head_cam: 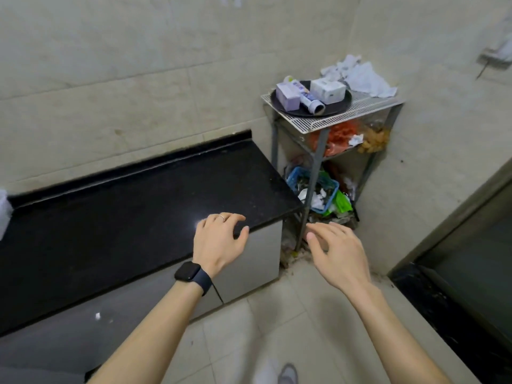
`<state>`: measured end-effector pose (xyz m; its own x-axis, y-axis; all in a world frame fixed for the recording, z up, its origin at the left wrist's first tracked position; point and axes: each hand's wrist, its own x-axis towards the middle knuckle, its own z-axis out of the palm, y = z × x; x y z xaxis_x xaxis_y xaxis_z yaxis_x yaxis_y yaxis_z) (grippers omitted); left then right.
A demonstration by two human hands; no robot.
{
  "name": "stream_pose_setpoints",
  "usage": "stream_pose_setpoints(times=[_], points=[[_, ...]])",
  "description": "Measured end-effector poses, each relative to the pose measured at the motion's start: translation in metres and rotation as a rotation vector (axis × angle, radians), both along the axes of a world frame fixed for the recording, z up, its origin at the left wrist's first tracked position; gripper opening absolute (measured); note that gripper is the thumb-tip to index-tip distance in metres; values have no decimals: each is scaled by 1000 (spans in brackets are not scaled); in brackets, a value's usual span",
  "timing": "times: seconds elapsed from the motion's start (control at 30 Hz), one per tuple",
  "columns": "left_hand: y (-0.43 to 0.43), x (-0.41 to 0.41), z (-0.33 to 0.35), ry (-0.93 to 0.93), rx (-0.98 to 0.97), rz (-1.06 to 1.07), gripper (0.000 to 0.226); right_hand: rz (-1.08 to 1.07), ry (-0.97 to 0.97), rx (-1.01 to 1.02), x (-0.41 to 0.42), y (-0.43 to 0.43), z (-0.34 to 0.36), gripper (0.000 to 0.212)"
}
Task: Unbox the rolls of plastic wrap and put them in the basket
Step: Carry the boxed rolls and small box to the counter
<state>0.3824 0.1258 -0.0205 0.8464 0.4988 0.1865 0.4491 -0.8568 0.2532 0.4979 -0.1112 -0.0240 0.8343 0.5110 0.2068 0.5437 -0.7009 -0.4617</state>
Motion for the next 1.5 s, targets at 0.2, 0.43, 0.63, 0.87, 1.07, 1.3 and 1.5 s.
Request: stream_pose_setpoints(times=[0.2, 0.43, 0.63, 0.87, 1.07, 1.3, 1.5], points=[[35, 123, 20, -28, 24, -32, 35, -7, -43, 19, 118, 29, 19, 34], [81, 271, 29, -88, 24, -85, 35, -63, -40, 34, 247, 72, 21, 35], [118, 393, 24, -109, -51, -115, 35, -102, -23, -2, 355, 113, 21, 40], [153, 510, 41, -162, -157, -93, 41, -80, 3, 42, 462, 158, 40, 44], [177, 591, 50, -145, -280, 49, 50, 60, 68, 79, 550, 222, 59, 51], [184, 633, 46, 61, -420, 244, 71, 243, 235, -189, 596, 278, 49, 65], [185, 633, 41, 11, -480, 346, 74, 202, 249, -346, 598, 281, 30, 98]])
